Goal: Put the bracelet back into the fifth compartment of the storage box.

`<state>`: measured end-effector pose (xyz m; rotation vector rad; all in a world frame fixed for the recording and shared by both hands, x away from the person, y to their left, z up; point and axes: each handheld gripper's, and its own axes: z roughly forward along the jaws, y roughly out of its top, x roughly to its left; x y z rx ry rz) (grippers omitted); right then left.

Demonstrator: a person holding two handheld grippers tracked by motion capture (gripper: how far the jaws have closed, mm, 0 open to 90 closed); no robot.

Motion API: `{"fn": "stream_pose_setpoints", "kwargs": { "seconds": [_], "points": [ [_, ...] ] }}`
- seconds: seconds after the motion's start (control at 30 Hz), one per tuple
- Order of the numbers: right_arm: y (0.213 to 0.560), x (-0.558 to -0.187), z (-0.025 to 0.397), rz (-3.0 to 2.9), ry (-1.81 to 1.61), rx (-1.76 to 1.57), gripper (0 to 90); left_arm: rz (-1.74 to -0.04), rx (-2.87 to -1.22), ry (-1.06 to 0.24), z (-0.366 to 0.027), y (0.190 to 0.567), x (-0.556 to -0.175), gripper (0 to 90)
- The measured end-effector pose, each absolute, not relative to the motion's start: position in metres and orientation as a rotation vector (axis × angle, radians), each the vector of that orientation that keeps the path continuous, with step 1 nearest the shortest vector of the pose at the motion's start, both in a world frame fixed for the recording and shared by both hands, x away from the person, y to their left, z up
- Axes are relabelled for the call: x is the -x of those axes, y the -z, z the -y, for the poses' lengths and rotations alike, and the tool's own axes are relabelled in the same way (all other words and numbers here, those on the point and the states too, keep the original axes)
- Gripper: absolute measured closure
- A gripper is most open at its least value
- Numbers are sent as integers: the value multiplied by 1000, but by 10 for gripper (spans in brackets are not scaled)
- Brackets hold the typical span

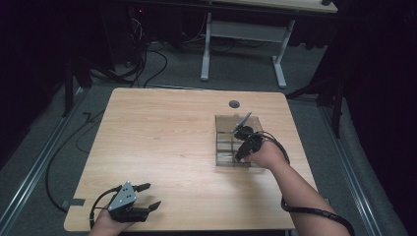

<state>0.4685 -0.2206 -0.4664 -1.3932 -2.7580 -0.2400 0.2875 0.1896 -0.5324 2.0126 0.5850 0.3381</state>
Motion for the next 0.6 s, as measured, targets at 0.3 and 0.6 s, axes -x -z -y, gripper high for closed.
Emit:
{"fn": "stream_pose_setpoints", "kwargs": {
  "seconds": [0.3,0.6],
  "points": [
    [444,-467,220,2796,257,1390,707,-583,-2011,-341,-190,532,-287,287],
    [431,-453,224,2781,271,1435,719,-584,-2012,-338,-189,532,-287,288]
  ]
}}
